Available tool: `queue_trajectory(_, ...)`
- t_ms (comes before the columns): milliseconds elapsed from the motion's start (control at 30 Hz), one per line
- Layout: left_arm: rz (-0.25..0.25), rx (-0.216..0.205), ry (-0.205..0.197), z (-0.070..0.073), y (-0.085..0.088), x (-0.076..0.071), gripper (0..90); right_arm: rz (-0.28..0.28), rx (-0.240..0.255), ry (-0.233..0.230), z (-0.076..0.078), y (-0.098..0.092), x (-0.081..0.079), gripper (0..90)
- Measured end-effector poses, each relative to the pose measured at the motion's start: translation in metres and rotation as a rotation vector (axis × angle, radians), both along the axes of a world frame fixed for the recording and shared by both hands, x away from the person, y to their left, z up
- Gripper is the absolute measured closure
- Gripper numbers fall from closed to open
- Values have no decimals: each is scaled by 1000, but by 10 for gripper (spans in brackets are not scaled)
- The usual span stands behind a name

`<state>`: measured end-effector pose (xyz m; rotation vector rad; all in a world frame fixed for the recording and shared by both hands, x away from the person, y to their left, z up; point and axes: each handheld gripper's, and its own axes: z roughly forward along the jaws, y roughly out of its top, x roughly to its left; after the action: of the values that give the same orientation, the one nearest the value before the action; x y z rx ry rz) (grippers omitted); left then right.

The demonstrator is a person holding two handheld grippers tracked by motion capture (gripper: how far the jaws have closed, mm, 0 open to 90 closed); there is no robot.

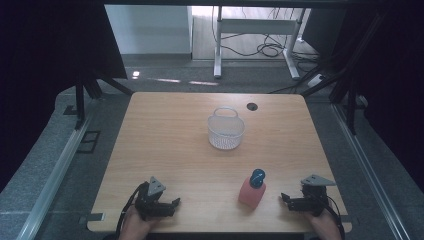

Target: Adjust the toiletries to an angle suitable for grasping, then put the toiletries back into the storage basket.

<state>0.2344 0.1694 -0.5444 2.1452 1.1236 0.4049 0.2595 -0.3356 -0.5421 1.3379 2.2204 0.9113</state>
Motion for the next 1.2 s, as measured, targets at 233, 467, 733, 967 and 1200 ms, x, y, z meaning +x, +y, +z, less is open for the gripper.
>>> queue_trajectory(233, -1, -1, 0, 0, 0, 0, 101, 4, -2, -1, 0, -1, 0, 0)
queue_trajectory(467, -1, -1, 0, 0, 0, 0, 100, 17, -1, -1, 0, -2, -1, 0)
queue_trajectory(733, -1, -1, 0, 0, 0, 0, 100, 25, 9, 3, 2, -1, -2, 13)
queue_trajectory(967, -1, -1, 0, 0, 0, 0, 101, 45, 10, -11, 6, 0, -6, 20)
queue_trajectory(1200, -1, -1, 0, 0, 0, 0, 101, 65, 8, -11, 8, 0, -8, 21)
